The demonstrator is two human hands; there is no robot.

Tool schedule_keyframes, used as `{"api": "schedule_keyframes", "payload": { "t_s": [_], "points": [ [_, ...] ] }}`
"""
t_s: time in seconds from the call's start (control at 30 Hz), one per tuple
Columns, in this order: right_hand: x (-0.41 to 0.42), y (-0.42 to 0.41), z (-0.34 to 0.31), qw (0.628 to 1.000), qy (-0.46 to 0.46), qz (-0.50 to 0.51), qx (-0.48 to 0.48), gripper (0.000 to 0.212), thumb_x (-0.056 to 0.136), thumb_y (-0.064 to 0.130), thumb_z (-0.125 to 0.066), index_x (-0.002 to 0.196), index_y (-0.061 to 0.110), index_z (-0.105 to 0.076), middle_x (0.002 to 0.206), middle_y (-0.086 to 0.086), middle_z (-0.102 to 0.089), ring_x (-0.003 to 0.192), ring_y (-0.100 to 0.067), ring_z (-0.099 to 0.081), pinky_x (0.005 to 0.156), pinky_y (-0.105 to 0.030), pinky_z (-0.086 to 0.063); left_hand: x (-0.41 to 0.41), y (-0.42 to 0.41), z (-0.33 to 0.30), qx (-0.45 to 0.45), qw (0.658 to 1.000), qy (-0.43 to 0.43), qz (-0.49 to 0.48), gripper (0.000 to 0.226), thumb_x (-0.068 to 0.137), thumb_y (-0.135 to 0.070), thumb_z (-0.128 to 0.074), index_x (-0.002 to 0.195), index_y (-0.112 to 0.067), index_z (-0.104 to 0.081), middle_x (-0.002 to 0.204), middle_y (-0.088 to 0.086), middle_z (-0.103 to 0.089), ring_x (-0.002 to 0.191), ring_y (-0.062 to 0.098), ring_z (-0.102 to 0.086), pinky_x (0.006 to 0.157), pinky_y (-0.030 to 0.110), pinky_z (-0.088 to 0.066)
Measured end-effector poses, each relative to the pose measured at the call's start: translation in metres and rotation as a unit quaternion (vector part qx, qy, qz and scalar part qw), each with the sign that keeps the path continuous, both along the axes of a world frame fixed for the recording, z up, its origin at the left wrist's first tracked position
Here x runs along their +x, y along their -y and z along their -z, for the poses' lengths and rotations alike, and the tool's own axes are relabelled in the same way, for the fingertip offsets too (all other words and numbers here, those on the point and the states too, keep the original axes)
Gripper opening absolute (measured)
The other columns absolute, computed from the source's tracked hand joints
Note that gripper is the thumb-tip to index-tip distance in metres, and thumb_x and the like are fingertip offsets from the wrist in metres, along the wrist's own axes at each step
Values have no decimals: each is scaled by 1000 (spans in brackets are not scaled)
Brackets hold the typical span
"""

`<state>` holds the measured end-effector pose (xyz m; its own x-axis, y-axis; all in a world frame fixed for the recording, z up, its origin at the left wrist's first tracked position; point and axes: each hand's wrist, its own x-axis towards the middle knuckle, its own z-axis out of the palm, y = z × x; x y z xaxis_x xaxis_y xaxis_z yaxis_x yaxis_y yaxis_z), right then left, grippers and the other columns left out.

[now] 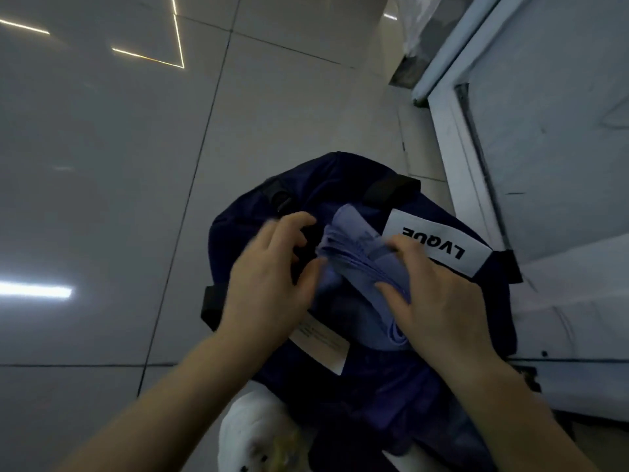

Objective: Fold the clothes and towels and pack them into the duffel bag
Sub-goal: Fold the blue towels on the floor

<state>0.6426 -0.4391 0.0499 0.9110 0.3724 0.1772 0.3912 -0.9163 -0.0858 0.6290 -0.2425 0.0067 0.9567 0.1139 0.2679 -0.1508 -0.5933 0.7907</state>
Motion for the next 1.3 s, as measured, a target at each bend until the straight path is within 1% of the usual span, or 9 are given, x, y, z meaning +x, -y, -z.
{"api": "schedule_keyframes", "payload": {
  "t_s": [0.07,0.17,0.37,0.5,0.63,0.73,0.9,1.2,1.3],
  "points": [
    [0,-6,-1,998,-15,49,43,52,80,32,-75,120,25,-43,87,-1,-70,69,-24,-67,48,-31,-46,-14,25,-9,-200,976,-83,26,42,93,-25,-59,122,-47,-39,98,-24,-59,85,-8,-59,65,9,-46],
    [-6,-15,2,991,-60,58,103,50,86,35,-66,124,33,-34,103,0,-67,86,-23,-64,60,-32,-46,-30,61,-6,-297,940,-123,110,55,99,-29,-46,135,-60,-18,132,-33,-40,115,-22,-42,89,3,-37],
    [-23,-19,11,954,-195,1,226,52,81,28,-65,125,38,-39,125,15,-56,113,1,-51,90,-23,-46,-27,67,15,-370,911,-175,47,37,100,-38,-42,128,-59,-31,135,-20,-39,119,-19,-36,106,13,-31],
    [-16,11,-7,885,-411,-65,210,60,78,41,-73,129,51,-43,132,31,-48,123,12,-44,97,-11,-39,-32,60,30,-285,938,-200,11,40,97,-33,-52,126,-55,-37,127,-14,-46,106,-7,-50,89,12,-43],
    [26,41,-26,988,-118,-58,77,27,84,29,-61,108,31,-70,134,-2,-55,122,-18,-50,100,-35,-42,-37,70,38,-236,952,-196,10,52,94,-33,-56,131,-56,-29,138,-11,-39,115,8,-51,94,27,-47],
    [72,46,-30,985,-74,-64,-139,23,86,25,-63,105,30,-74,147,-20,-39,132,-46,-36,102,-63,-33,-38,83,40,-198,960,-197,7,63,91,-34,-61,138,-53,-24,147,-9,-29,117,16,-50,89,22,-46],
    [102,29,-27,943,-251,-48,-215,51,89,21,-66,134,41,-52,162,2,1,140,-24,-27,110,-34,-32,-40,96,46,-146,967,-210,-6,83,86,-35,-66,142,-51,-6,156,-6,-13,130,15,-40,91,28,-47],
    [104,23,-5,907,-154,-48,-390,98,75,54,-72,149,38,-10,159,-8,4,125,-33,-37,85,-39,-43,-44,97,54,-129,968,-213,-9,85,87,-32,-66,142,-49,-3,156,-6,-14,117,10,-46,80,21,-47],
    [106,20,11,919,-65,-45,-387,87,75,20,-74,147,26,-26,150,-19,-25,99,-35,-52,60,-37,-39,-46,96,59,-130,968,-212,-12,87,88,-32,-65,139,-50,2,156,-7,-14,110,4,-44,76,17,-41]
  ]
}}
